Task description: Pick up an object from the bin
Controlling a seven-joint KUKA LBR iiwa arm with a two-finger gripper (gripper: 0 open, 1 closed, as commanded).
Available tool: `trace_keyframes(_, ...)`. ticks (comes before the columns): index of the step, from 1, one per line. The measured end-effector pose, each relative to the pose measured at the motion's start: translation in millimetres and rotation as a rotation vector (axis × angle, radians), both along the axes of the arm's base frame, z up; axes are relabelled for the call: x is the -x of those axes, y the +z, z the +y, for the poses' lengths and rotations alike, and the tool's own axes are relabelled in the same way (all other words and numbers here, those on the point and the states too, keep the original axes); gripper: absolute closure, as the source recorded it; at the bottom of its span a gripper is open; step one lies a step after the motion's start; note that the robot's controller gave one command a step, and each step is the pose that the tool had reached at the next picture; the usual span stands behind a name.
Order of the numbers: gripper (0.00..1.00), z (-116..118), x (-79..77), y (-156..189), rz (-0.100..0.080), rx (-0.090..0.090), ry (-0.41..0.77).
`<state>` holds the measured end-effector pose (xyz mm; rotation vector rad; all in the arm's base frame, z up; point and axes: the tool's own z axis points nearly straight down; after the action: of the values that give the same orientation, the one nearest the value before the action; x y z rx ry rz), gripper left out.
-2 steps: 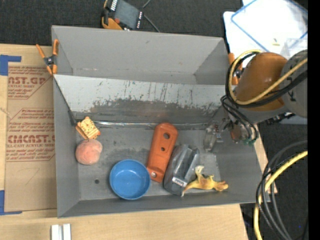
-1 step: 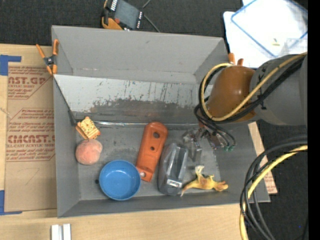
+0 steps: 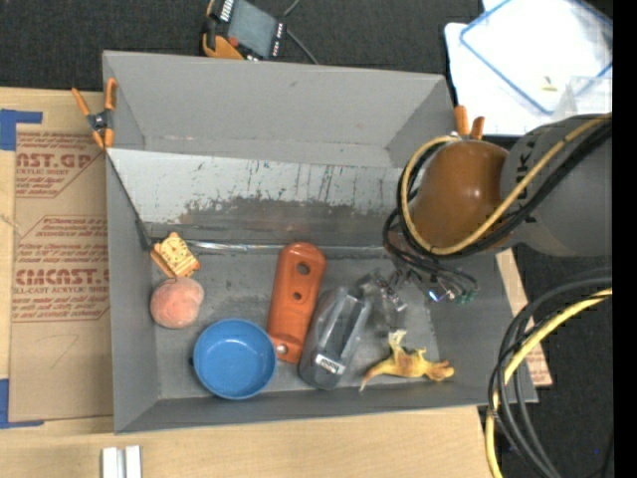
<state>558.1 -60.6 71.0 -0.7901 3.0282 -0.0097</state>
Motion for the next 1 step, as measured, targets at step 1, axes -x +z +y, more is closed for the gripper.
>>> trace_keyframes(1,1.00,2.7,-2.1,94.1,0.003,-0.004,-0.208)
